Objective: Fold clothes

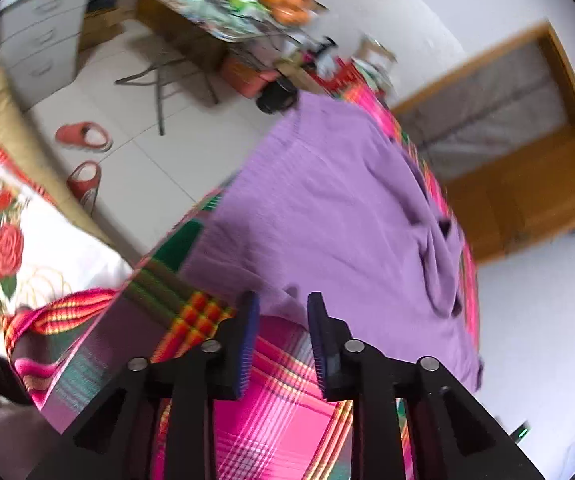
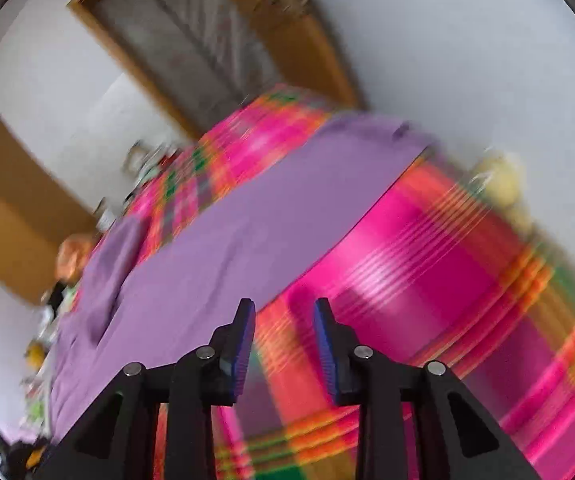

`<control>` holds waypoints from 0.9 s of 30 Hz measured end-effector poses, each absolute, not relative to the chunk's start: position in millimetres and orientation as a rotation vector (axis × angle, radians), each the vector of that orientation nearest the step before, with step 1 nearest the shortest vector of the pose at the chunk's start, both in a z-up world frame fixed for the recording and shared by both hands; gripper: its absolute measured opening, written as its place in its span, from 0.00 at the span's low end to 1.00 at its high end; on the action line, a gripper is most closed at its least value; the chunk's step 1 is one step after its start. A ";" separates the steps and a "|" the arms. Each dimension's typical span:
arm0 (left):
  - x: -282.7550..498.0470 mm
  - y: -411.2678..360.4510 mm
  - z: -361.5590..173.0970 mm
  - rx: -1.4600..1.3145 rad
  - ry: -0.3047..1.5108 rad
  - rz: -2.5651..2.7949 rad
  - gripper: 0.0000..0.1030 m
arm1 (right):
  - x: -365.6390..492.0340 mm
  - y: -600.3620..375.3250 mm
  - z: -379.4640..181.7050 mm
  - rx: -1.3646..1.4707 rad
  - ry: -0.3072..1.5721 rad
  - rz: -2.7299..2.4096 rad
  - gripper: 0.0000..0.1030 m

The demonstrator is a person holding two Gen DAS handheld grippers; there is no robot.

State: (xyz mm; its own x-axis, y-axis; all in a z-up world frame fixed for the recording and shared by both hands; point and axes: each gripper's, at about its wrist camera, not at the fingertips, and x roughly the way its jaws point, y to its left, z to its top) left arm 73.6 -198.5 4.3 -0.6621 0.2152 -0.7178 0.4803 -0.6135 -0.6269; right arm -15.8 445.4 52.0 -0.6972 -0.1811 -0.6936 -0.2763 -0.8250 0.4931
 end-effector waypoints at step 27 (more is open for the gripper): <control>65.2 -216.1 -16.8 1.119 1.420 -2.207 0.21 | -74.0 442.9 28.0 -1.227 1.242 2.642 0.17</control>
State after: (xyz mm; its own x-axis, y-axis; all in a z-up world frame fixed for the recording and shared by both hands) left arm 65.2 -216.1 -16.8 -0.6575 0.1625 -0.7358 0.6022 -0.4735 -0.6427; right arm -74.0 442.9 28.0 -0.6995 -0.3250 -0.6364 -0.2828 -0.6920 0.6642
